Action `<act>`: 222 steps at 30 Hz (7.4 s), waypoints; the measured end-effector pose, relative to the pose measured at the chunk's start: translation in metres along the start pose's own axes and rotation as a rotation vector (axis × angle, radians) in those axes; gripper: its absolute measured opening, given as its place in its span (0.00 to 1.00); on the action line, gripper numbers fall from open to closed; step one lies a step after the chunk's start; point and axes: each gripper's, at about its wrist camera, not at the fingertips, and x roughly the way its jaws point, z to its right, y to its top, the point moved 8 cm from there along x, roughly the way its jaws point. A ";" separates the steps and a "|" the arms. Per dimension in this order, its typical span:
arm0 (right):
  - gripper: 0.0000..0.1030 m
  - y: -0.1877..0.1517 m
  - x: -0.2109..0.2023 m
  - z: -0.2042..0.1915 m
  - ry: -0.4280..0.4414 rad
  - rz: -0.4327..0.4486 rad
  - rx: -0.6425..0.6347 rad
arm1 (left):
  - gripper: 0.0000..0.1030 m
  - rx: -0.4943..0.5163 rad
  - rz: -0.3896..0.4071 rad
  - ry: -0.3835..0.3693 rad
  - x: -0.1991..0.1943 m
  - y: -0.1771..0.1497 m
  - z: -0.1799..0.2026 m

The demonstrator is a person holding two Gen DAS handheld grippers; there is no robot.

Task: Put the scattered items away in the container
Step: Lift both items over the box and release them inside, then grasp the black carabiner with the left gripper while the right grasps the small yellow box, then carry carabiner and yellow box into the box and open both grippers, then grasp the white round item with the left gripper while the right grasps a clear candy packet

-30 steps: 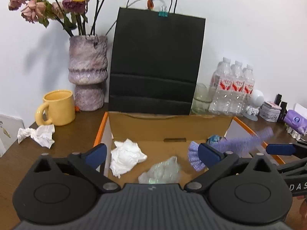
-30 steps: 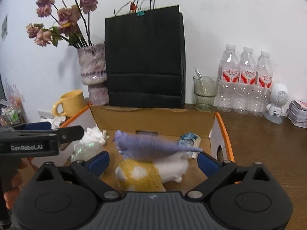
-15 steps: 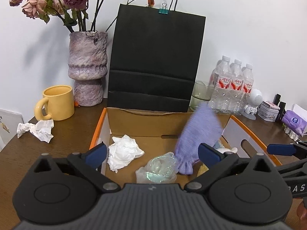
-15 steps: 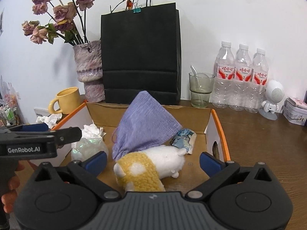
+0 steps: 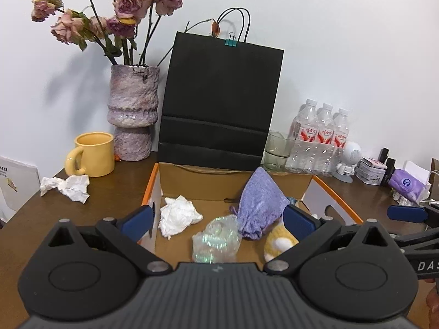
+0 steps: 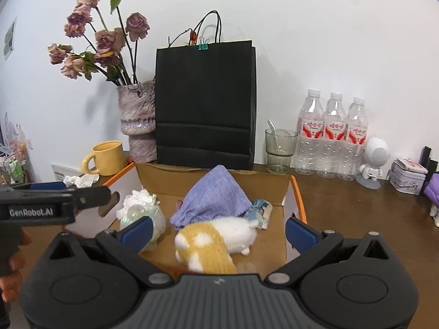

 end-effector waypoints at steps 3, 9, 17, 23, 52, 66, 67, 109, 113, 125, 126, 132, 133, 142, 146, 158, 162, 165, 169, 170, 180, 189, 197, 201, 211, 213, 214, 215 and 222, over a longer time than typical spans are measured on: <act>1.00 -0.015 -0.018 0.003 -0.006 -0.002 0.012 | 1.00 0.015 -0.005 0.001 -0.015 -0.008 -0.001; 1.00 -0.052 -0.045 0.008 -0.028 -0.045 0.013 | 1.00 0.034 -0.046 0.013 -0.042 -0.031 -0.009; 1.00 -0.106 -0.062 0.014 -0.043 -0.133 0.053 | 1.00 0.072 -0.137 0.032 -0.063 -0.076 -0.019; 0.93 -0.131 -0.058 -0.009 0.001 -0.165 0.011 | 1.00 0.157 -0.202 0.038 -0.065 -0.113 -0.015; 0.29 -0.131 -0.046 -0.043 0.061 -0.162 -0.015 | 0.06 0.263 -0.244 -0.129 -0.061 -0.140 0.015; 0.29 -0.135 -0.062 -0.039 0.070 -0.146 0.009 | 0.20 0.214 -0.206 -0.132 -0.081 -0.129 0.007; 0.29 -0.135 -0.063 -0.039 0.073 -0.146 0.010 | 0.23 0.214 -0.211 -0.131 -0.082 -0.130 0.006; 0.29 -0.049 -0.063 -0.025 0.074 0.030 0.007 | 0.05 0.188 0.027 -0.144 -0.076 -0.036 0.024; 0.29 -0.014 -0.030 -0.015 0.045 0.054 0.002 | 0.05 0.143 0.052 -0.147 -0.039 -0.005 0.027; 0.30 0.000 0.078 0.014 0.010 -0.066 0.043 | 0.08 0.043 -0.064 -0.075 0.073 -0.006 0.011; 0.41 0.000 0.082 0.014 0.007 -0.077 0.040 | 0.24 0.038 -0.075 -0.063 0.077 -0.008 0.009; 0.95 0.001 0.080 0.014 -0.014 -0.092 0.016 | 1.00 0.017 -0.059 0.011 0.074 -0.007 0.000; 0.96 0.001 0.079 0.014 -0.015 -0.096 0.022 | 1.00 0.009 -0.057 0.006 0.073 -0.006 -0.001; 0.99 0.005 0.073 0.016 -0.018 -0.094 0.038 | 1.00 0.000 -0.066 0.009 0.070 -0.005 0.003; 1.00 0.005 0.072 0.014 -0.017 -0.093 0.032 | 1.00 0.007 -0.066 0.010 0.070 -0.005 0.004; 1.00 0.006 0.069 0.011 -0.013 -0.089 0.018 | 1.00 0.014 -0.071 0.012 0.069 -0.007 0.006; 1.00 0.007 0.068 0.010 -0.014 -0.084 0.017 | 1.00 0.011 -0.072 0.012 0.069 -0.007 0.006; 1.00 0.007 0.066 0.010 -0.014 -0.081 0.015 | 1.00 0.009 -0.070 0.010 0.067 -0.006 0.008; 1.00 0.010 0.060 0.008 -0.012 -0.068 0.015 | 1.00 0.004 -0.058 0.005 0.060 -0.003 0.009; 1.00 0.010 0.057 0.007 -0.010 -0.063 0.015 | 1.00 0.002 -0.053 0.002 0.058 -0.002 0.009; 1.00 0.011 0.019 0.003 -0.013 -0.015 0.011 | 1.00 -0.010 -0.023 -0.009 0.025 -0.003 0.012; 1.00 -0.018 -0.024 0.004 -0.021 -0.016 0.030 | 1.00 0.002 -0.049 -0.006 -0.016 -0.026 0.009; 1.00 -0.054 -0.062 0.003 -0.025 -0.040 0.041 | 1.00 -0.003 -0.088 0.005 -0.053 -0.053 0.002; 1.00 -0.073 -0.074 0.007 -0.035 -0.062 0.041 | 1.00 0.000 -0.100 0.018 -0.068 -0.065 -0.002; 1.00 -0.130 -0.071 0.027 -0.091 -0.167 0.055 | 1.00 0.028 -0.156 0.032 -0.079 -0.099 -0.005; 0.99 -0.136 -0.066 0.030 -0.098 -0.179 0.052 | 1.00 0.044 -0.166 0.031 -0.074 -0.105 -0.003; 0.98 -0.138 -0.064 0.032 -0.099 -0.185 0.056 | 1.00 0.059 -0.169 0.035 -0.071 -0.108 -0.002; 0.97 -0.139 -0.061 0.034 -0.095 -0.190 0.063 | 1.00 0.077 -0.173 0.041 -0.067 -0.111 0.000; 0.77 -0.131 -0.033 0.027 -0.045 -0.197 0.028 | 0.69 0.139 -0.216 0.062 -0.039 -0.128 0.010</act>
